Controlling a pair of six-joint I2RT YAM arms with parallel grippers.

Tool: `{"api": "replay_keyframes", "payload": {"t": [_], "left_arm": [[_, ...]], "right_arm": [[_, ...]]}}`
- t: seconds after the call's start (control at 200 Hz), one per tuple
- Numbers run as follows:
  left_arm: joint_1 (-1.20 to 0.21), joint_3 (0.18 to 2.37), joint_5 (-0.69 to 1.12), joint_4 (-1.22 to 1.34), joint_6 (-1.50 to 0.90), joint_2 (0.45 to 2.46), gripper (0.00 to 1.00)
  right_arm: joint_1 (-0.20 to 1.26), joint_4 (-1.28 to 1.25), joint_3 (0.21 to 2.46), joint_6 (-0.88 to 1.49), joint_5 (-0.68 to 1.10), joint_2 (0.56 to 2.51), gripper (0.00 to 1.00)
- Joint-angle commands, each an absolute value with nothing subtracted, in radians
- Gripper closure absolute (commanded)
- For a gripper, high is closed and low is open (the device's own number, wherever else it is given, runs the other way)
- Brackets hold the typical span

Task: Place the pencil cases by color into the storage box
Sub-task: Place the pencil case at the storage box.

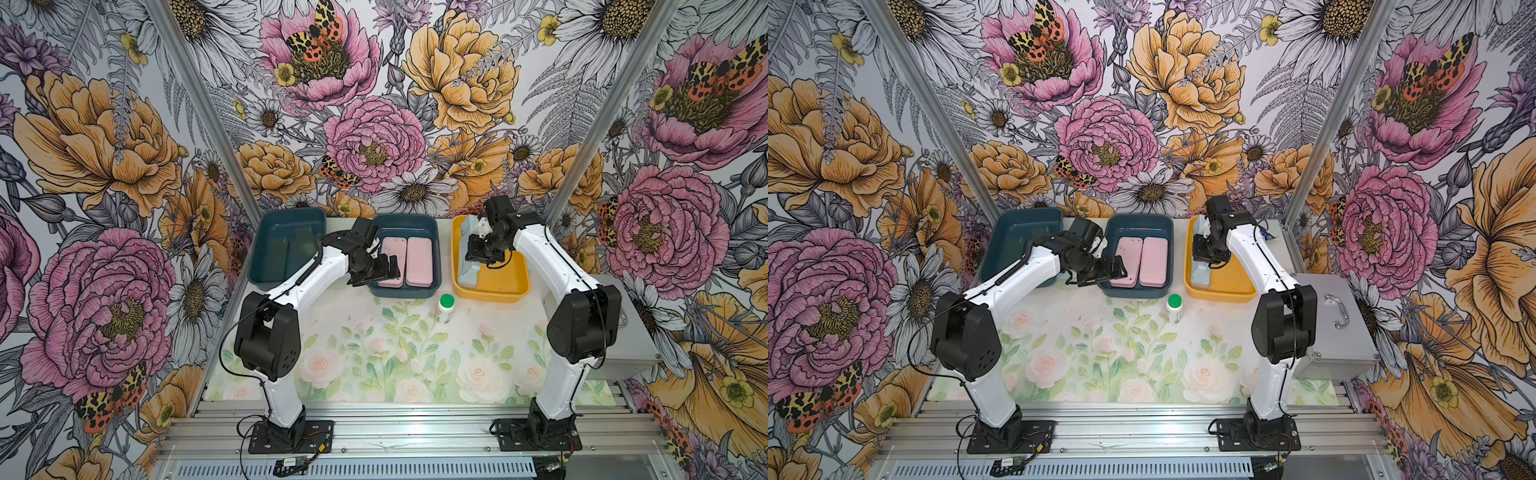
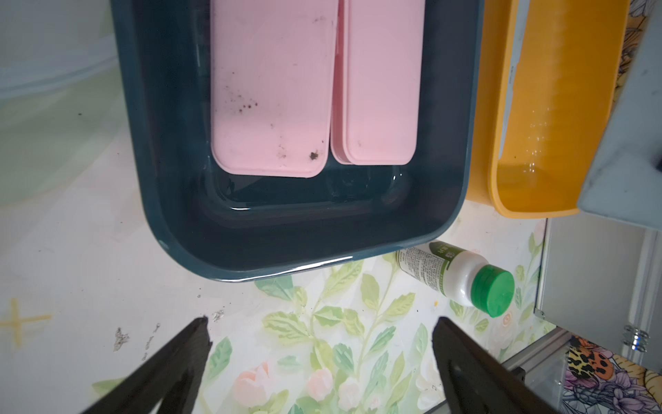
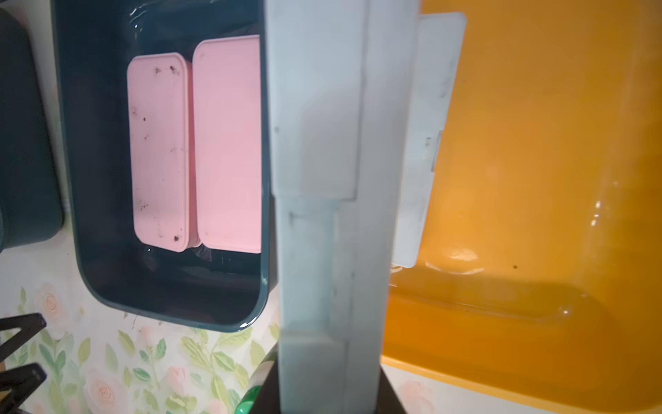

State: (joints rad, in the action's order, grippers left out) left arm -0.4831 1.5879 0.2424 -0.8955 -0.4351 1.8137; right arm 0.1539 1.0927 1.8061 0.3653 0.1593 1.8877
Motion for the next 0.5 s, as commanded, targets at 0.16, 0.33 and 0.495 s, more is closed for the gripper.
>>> {"api": "replay_keyframes", "payload": {"t": [0.16, 0.33, 0.495], "left_arm": [[-0.549, 1.823, 0.169, -0.952, -0.315, 1.984, 0.01], [-0.555, 1.927, 0.176, -0.997, -0.299, 2.057, 0.01], [-0.546, 1.889, 0.157, -1.012, -0.285, 2.036, 0.01]], "right_arm": [[0.081, 1.177, 1.903, 0.324, 0.018, 1.990, 0.84], [0.046, 1.228, 1.957, 0.304, -0.032, 2.064, 0.85], [0.037, 1.288, 2.026, 0.255, -0.121, 2.139, 0.83]]}}
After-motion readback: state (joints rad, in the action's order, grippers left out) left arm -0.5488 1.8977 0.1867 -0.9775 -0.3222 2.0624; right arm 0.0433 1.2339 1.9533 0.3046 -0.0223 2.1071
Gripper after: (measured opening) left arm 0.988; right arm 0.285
